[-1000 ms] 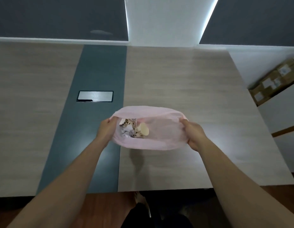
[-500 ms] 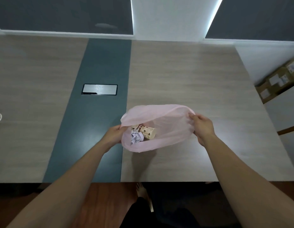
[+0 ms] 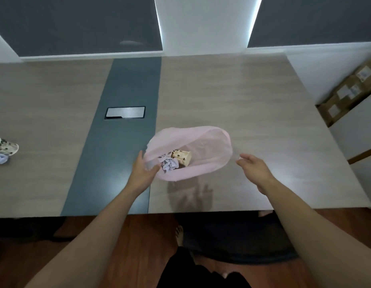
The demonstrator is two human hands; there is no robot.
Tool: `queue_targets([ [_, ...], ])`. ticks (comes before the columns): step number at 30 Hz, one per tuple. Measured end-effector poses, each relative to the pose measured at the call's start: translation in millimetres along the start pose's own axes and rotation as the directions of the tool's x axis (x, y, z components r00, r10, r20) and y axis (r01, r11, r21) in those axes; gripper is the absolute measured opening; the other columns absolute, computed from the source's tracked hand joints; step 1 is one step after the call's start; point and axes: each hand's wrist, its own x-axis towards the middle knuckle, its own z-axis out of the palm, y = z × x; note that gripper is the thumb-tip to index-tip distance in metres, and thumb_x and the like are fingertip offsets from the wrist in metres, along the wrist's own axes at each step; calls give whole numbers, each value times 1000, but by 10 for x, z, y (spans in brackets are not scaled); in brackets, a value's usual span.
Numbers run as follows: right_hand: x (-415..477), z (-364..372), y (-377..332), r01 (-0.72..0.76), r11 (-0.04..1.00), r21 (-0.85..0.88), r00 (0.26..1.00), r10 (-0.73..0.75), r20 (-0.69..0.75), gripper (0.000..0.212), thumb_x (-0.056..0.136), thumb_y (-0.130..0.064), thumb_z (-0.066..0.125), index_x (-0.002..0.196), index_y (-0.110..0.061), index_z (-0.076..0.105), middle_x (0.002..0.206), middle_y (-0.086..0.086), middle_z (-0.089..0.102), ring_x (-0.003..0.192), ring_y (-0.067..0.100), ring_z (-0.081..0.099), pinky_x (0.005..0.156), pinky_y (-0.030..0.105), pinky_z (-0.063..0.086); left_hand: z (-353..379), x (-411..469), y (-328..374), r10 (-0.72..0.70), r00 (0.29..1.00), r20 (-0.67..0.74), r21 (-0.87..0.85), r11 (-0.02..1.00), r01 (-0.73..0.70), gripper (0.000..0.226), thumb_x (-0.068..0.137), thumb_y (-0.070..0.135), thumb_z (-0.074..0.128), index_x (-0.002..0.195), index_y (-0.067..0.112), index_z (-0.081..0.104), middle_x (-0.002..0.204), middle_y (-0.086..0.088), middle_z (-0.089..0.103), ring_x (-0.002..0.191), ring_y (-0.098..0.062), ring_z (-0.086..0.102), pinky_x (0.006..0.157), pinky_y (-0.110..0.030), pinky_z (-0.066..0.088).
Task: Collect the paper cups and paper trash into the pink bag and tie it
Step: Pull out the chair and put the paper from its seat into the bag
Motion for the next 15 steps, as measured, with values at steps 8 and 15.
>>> queue_targets([
  [8,-621,-297,1050,89,926,-366,979,-14,203,42,108,-44,65,137,-14,72,136,3,73,126,20,66,105,33,49,679,-1054,-68,472,857,-207,305,864,-402,39,100,35,60,136,20,63,136,0,54,134,-23,46,120,-43,39],
  [15,-1410,-273,1640,249,594,-765,869,211,447,134,60,-114,48,169,-37,39,176,-2,35,163,25,31,134,51,18,1347,-1834,-264,150,801,580,399,805,-440,88,87,88,57,157,36,46,154,9,50,144,-11,46,123,-38,40],
])
